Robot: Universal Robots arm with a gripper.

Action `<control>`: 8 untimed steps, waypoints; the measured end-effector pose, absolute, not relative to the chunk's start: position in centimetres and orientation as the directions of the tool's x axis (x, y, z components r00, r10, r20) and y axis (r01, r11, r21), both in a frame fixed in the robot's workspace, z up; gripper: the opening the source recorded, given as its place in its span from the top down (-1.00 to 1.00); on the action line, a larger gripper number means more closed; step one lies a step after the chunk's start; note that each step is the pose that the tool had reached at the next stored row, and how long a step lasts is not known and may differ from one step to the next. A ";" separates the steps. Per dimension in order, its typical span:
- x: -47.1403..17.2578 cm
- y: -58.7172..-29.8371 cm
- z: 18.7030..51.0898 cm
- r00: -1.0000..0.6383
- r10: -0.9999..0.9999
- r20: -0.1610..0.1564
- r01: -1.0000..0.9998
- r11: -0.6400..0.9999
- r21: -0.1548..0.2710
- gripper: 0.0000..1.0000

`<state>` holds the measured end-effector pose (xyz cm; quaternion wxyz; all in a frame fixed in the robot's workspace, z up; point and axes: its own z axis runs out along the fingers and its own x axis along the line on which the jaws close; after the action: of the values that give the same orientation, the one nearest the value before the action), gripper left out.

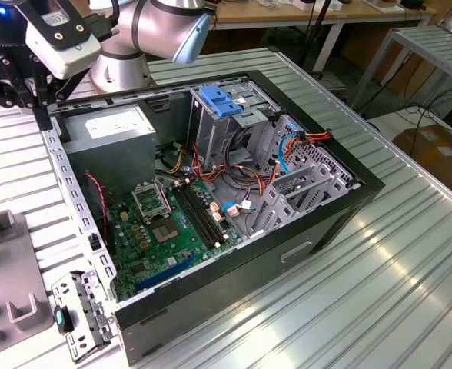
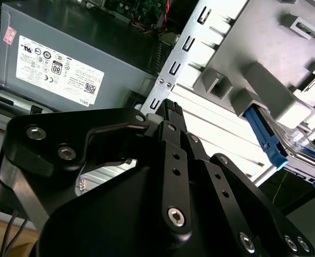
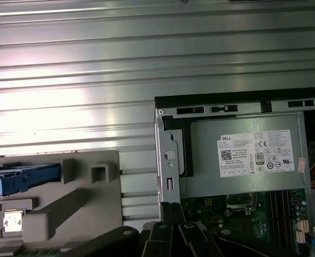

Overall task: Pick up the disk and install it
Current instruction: 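Reach for the disk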

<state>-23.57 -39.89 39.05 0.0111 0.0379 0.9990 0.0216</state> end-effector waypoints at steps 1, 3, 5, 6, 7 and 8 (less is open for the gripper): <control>-23.6 -39.9 39.1 -0.997 0.076 -0.020 0.075 0.996 0.044 0.79; -23.8 -39.9 39.0 -0.997 0.076 -0.020 0.075 0.996 0.044 0.79; -24.0 -39.9 39.0 -0.997 0.076 -0.019 0.075 0.996 0.044 0.79; -24.1 -39.9 39.0 -0.997 0.076 -0.019 0.075 0.996 0.044 0.79; -24.2 -39.9 39.0 -0.997 0.076 -0.019 0.075 0.996 0.044 0.79; -24.3 -39.9 39.0 -0.997 0.076 -0.019 0.075 0.996 0.044 0.79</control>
<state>-24.31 -39.89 39.02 0.0103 0.0380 0.9990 0.0216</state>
